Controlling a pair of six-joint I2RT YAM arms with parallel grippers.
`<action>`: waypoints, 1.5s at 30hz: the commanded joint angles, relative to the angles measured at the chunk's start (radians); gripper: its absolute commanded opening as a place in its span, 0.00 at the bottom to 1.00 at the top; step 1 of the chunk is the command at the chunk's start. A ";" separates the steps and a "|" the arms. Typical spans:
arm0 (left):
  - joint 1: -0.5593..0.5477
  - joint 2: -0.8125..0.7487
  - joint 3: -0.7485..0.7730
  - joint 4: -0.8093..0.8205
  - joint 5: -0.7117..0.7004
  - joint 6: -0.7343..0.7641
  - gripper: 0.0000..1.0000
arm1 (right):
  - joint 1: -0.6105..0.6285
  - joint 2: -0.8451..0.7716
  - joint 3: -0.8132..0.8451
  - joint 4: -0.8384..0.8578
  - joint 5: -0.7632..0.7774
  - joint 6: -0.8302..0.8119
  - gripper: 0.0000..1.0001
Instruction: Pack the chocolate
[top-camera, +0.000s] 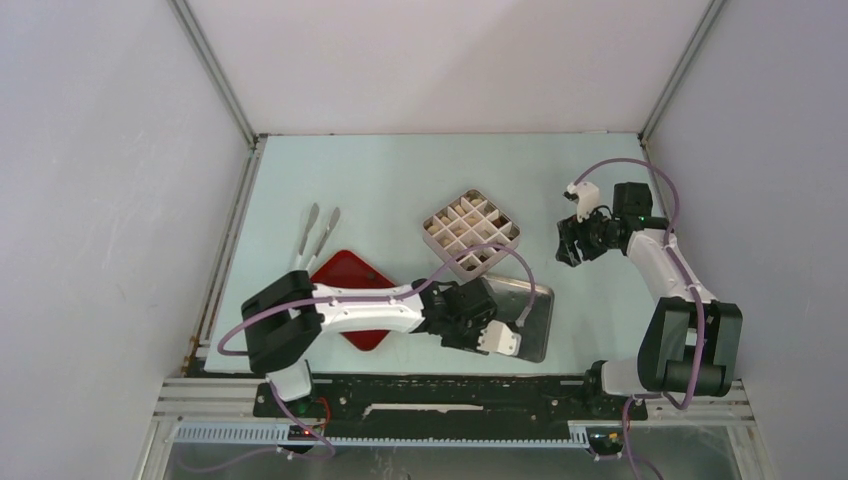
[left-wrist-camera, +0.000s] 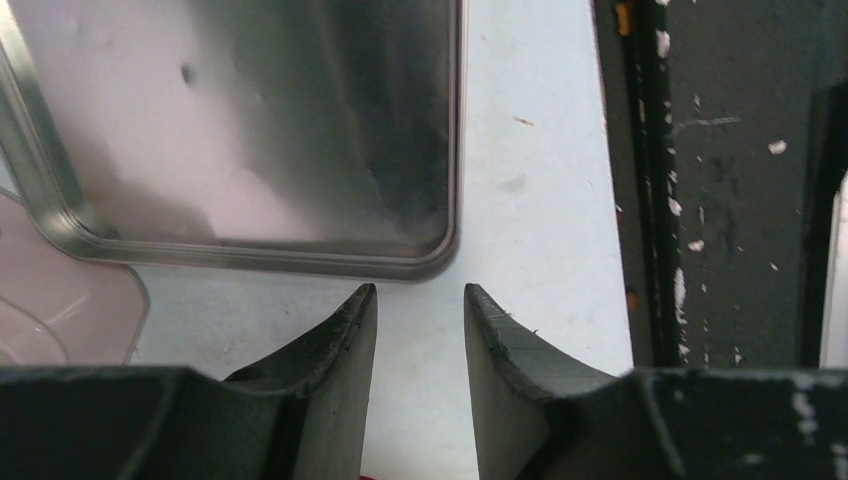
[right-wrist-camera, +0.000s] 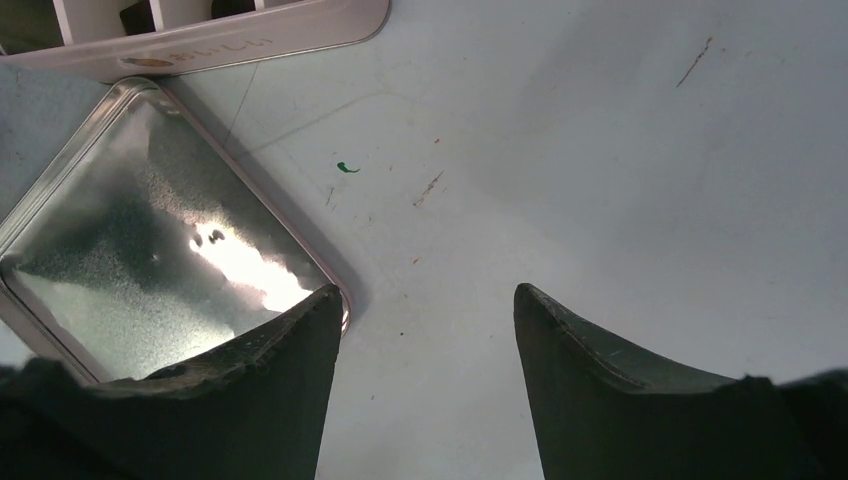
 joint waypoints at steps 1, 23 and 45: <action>-0.024 0.033 0.093 0.061 -0.029 -0.007 0.40 | -0.010 -0.029 0.038 0.027 -0.022 0.016 0.66; -0.036 0.192 0.261 -0.107 0.097 -0.019 0.31 | -0.019 -0.040 0.038 0.026 -0.038 0.010 0.66; -0.033 0.280 0.343 -0.189 0.129 -0.020 0.23 | -0.021 -0.039 0.038 0.023 -0.046 0.005 0.66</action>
